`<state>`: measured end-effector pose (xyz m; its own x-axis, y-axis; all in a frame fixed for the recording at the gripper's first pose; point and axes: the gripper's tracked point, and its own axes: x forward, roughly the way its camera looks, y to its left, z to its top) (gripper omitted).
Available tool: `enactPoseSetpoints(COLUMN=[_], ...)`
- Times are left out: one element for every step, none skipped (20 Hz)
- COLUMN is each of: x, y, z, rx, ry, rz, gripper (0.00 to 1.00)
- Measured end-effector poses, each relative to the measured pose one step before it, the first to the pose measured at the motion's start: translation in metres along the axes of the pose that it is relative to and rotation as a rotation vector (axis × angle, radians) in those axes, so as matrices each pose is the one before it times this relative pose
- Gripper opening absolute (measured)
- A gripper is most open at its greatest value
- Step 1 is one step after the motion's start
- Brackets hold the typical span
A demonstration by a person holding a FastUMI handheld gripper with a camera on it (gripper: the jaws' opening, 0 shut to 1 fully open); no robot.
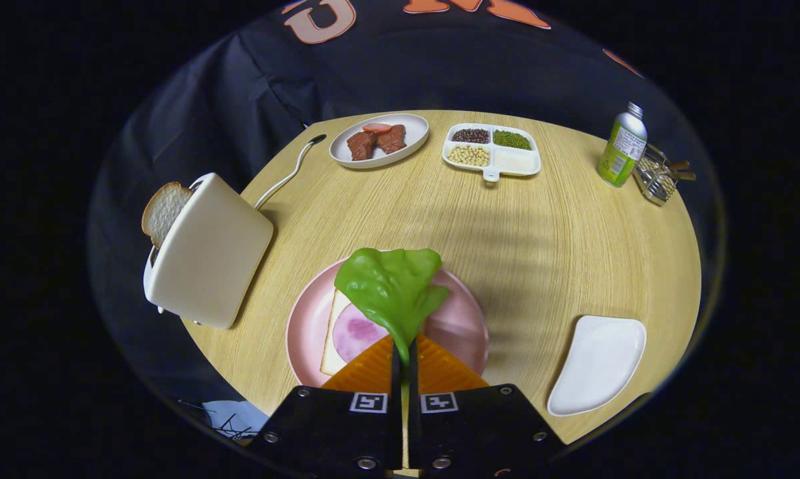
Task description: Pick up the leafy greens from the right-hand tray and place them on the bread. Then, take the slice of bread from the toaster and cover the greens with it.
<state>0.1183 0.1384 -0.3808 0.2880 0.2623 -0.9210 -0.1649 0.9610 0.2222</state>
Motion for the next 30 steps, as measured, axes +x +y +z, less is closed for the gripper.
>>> enactPoseSetpoints(x=[0.00348,0.00429,0.00419,0.00307,0.00284,0.00270,0.00124,0.00182,0.00176,0.00073,0.00024,0.00016,-0.00022,-0.00003,0.00063,0.00027,0.00040,0.00156,0.00211,0.00069,-0.00069,-0.00178,-0.00323,-0.00436,-0.00523,-0.00554,-0.00524,-0.00668,-0.00485,-0.00613], y=[0.00049,0.00048,0.00173,0.00278,0.00409,0.00566,0.00471,0.00465,0.00376,0.00375,0.00297,0.00085,-0.00092,-0.00100,0.00045,0.00043,-0.00103,-0.00186,-0.00158,-0.00094,0.00220,0.00263,0.00234,0.00190,0.00163,0.00059,0.00031,0.00119,0.00077,0.00022], z=[-0.00055,-0.00081,-0.00215,-0.00082,-0.00104,-0.00111,-0.00208,-0.00056,-0.00109,-0.00299,-0.00023,0.00142,0.00251,0.00457,0.00251,0.00120,-0.00074,0.00010,-0.00071,-0.00119,-0.00025,0.00126,0.00142,0.00247,0.00251,0.00395,0.00505,0.00511,0.00471,0.00392], rx=[0.00012,0.00034,0.00351,0.00527,0.00855,0.00651,-0.00019,-0.00294,-0.00715,-0.00412,-0.00062,0.00334,0.00722,0.00860,0.00296,0.00013,-0.00594,-0.01286,-0.01609,-0.01289,-0.00537,-0.00710,-0.00950,-0.00743,-0.00609,-0.00606,-0.00277,-0.00026,-0.00220,-0.00083], ry=[0.00022,0.00532,0.00738,0.00746,0.00563,0.00580,0.00603,0.00352,0.00665,0.00594,0.00575,-0.00119,-0.00348,-0.01459,-0.00954,-0.00342,0.00133,-0.00296,0.00051,0.00421,0.00249,-0.00343,-0.00427,-0.00788,-0.00735,-0.01158,-0.01439,-0.01285,-0.01133,-0.00475], rz=[-0.00547,-0.00936,-0.00405,0.00396,0.00771,0.01000,0.00774,0.00405,0.00501,0.00468,0.00336,-0.00180,-0.00839,-0.01135,-0.00900,-0.00800,-0.01301,-0.01854,-0.02217,-0.01508,-0.00393,0.00046,-0.00014,0.00176,-0.00072,-0.00333,-0.00571,0.00054,-0.00072,-0.00488], gripper=[0.04,0.04,0.06,0.06,0.08,0.08,0.10,0.11,0.13,0.14,0.18,0.22,0.27,0.31,0.35,0.39,0.49,0.53,0.57,0.61,0.64,0.65,0.67,0.68,0.71,0.72,0.76,0.77,0.81,0.83])
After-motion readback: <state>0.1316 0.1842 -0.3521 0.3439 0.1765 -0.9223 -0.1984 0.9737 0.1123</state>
